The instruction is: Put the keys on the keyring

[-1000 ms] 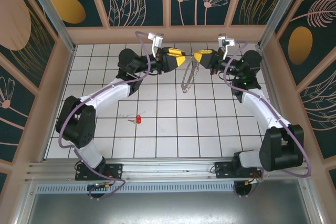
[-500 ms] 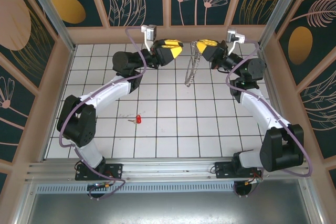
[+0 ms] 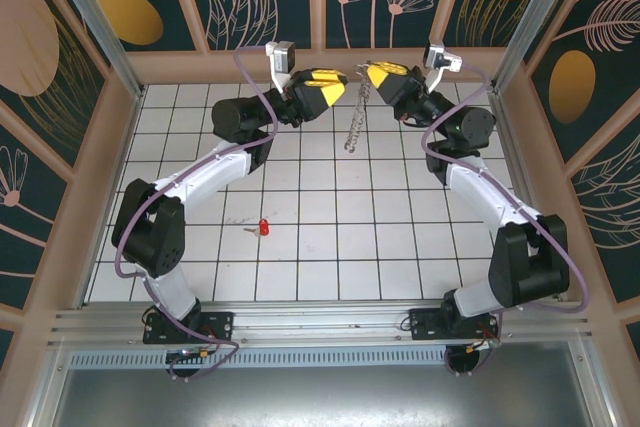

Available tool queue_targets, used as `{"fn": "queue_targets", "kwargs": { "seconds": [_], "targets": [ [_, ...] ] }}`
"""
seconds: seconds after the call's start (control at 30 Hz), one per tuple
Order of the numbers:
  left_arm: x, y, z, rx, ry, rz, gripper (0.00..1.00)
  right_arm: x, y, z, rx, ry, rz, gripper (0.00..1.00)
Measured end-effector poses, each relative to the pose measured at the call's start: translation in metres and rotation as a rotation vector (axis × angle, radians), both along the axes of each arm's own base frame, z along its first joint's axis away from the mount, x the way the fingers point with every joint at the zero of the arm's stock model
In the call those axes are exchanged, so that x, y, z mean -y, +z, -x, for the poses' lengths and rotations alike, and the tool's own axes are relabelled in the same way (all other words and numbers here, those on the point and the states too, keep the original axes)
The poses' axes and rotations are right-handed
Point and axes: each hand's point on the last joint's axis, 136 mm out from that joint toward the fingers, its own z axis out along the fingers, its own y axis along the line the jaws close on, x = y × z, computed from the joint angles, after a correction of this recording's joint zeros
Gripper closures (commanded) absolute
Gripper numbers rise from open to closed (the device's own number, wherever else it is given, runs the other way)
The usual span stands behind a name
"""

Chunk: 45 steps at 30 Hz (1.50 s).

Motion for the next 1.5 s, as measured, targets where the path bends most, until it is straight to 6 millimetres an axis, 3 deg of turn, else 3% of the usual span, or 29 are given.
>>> {"fn": "queue_targets", "kwargs": {
  "seconds": [0.47,1.5],
  "targets": [
    [0.002,-0.005,-0.005,-0.023,-0.002,0.005,0.65,-0.014,0.000,0.008,-0.012,0.049,-0.009,1.00],
    [0.010,-0.015,-0.025,-0.055,0.042,-0.007,0.57,-0.017,0.000,0.012,-0.002,0.048,0.007,1.00]
  ]
}}
